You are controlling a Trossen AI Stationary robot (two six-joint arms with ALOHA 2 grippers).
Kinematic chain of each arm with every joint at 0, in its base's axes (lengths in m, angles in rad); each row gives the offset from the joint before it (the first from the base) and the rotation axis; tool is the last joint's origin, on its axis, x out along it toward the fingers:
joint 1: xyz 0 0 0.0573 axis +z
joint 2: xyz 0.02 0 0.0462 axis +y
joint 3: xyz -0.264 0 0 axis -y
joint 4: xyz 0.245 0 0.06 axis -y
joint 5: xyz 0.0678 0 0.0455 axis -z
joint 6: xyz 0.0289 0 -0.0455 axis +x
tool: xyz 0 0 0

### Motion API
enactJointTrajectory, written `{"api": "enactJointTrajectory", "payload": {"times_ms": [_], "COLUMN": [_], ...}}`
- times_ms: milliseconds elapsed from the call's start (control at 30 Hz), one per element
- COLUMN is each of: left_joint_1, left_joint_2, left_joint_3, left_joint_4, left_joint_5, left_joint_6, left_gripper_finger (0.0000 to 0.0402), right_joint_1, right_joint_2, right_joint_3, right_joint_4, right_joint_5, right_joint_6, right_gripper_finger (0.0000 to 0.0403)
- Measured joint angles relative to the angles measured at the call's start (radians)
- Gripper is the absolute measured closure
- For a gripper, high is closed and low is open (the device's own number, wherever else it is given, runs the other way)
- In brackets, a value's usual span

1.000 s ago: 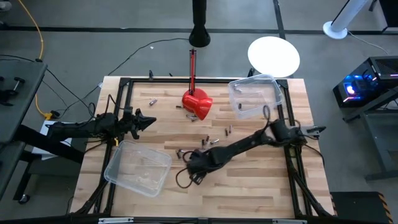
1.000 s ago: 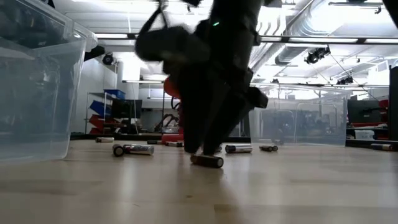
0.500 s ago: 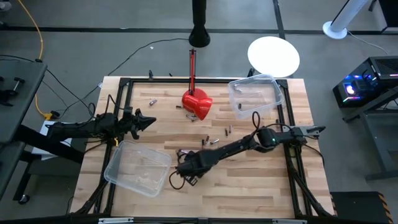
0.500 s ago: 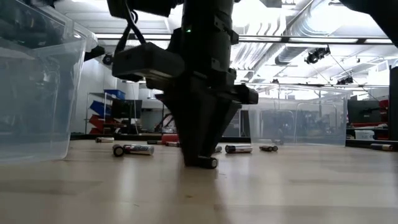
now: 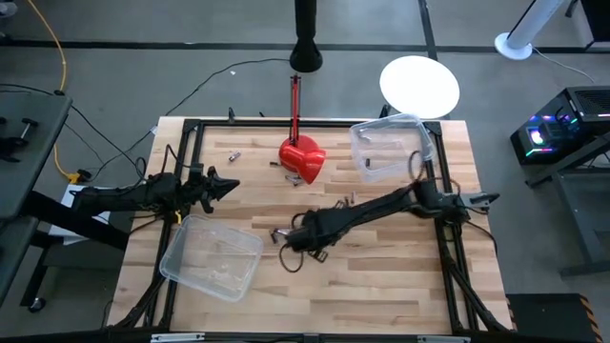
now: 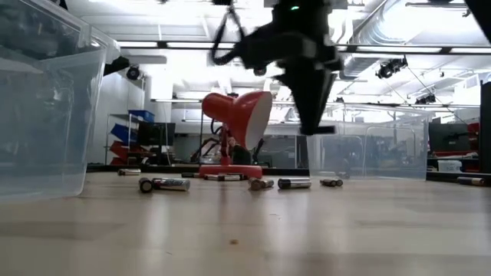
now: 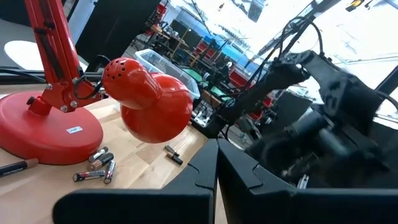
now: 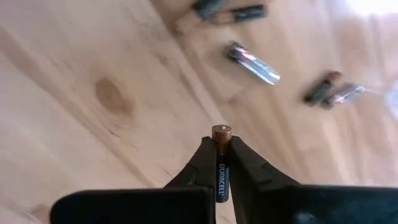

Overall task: Sort batteries
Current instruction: Put the black battery into the top transparent bin

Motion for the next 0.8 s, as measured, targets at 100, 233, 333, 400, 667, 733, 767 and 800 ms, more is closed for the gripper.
{"api": "enactJointTrajectory", "payload": {"times_ms": [100, 233, 333, 400, 667, 733, 767, 800], "left_joint_1": [0.0, 0.0, 0.0, 0.0, 0.0, 0.0, 0.0, 0.0], "left_joint_2": [0.0, 0.0, 0.0, 0.0, 0.0, 0.0, 0.0, 0.0], "left_joint_3": [0.0, 0.0, 0.0, 0.0, 0.0, 0.0, 0.0, 0.0], "left_joint_4": [0.001, -0.007, -0.015, -0.016, -0.022, -0.022, -0.022, -0.021], "left_joint_5": [0.0, 0.0, 0.0, 0.0, 0.0, 0.0, 0.0, 0.0], "left_joint_6": [0.0, 0.0, 0.0, 0.0, 0.0, 0.0, 0.0, 0.0], "left_gripper_finger": [0.0401, 0.0401, 0.0401, 0.0401, 0.0401, 0.0401, 0.0401, 0.0401], "right_joint_1": [-0.028, -0.095, -0.183, -0.265, -0.58, -0.637, -0.659, -0.678], "right_joint_2": [-0.183, -0.524, -0.774, -0.923, -1.148, -1.141, -1.137, -1.134], "right_joint_3": [-0.201, -0.52, -0.721, -0.819, -1.01, -1.03, -1.033, -1.033], "right_joint_4": [0.003, 0.045, 0.173, 0.267, 0.669, 0.712, 0.727, 0.743], "right_joint_5": [0.047, 0.14, 0.204, 0.235, 0.214, 0.174, 0.148, 0.129], "right_joint_6": [0.042, 0.129, 0.165, 0.121, -0.209, -0.275, -0.296, -0.315], "right_gripper_finger": [0.04, 0.0401, 0.0401, 0.0402, 0.04, 0.0389, 0.038, 0.0369]}}
